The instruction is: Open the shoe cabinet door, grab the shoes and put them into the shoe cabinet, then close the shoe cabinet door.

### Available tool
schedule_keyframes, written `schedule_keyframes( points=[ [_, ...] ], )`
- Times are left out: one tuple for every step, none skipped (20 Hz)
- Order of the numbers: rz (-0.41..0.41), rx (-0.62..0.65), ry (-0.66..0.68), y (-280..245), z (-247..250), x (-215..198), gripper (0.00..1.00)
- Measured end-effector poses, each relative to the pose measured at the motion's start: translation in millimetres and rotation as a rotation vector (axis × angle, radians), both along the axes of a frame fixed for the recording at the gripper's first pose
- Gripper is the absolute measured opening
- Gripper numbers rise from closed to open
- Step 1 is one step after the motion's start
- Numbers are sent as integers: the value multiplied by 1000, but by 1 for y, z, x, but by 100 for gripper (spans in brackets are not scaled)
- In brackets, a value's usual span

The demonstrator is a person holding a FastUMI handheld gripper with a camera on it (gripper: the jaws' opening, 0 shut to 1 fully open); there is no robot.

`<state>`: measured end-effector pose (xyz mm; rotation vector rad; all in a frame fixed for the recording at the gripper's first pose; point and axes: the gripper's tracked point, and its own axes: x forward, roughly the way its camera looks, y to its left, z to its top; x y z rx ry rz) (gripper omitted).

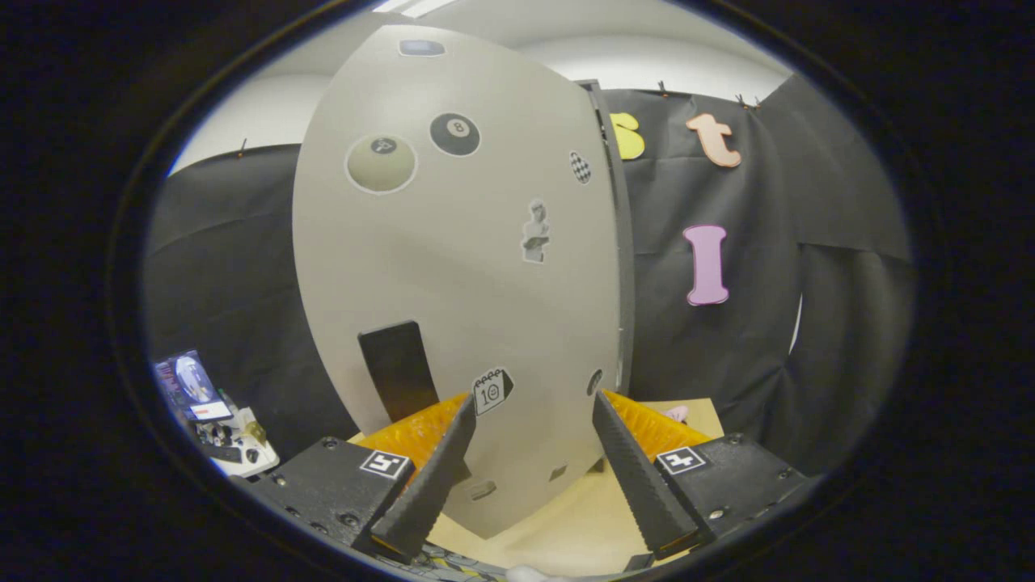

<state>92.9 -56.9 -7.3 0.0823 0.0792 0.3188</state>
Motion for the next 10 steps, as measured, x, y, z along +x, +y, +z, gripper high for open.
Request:
schedule_keyframes(
  points=[
    [5, -3, -2, 11, 1, 6, 96],
    [8, -10, 0, 22, -1, 11, 96],
    [11, -22, -7, 34, 1, 18, 96],
    [19, -31, -15, 46, 3, 26, 96],
    [30, -37, -6, 60, 1, 35, 97],
    [43, -41, 3, 74, -2, 42, 97],
    [56, -41, 2, 87, -2, 51, 97],
    [56, -43, 3, 100, -2, 58, 97],
    [35, -42, 12, 105, -3, 62, 97],
    [18, -30, 18, 109, -3, 67, 97]
  ],
)
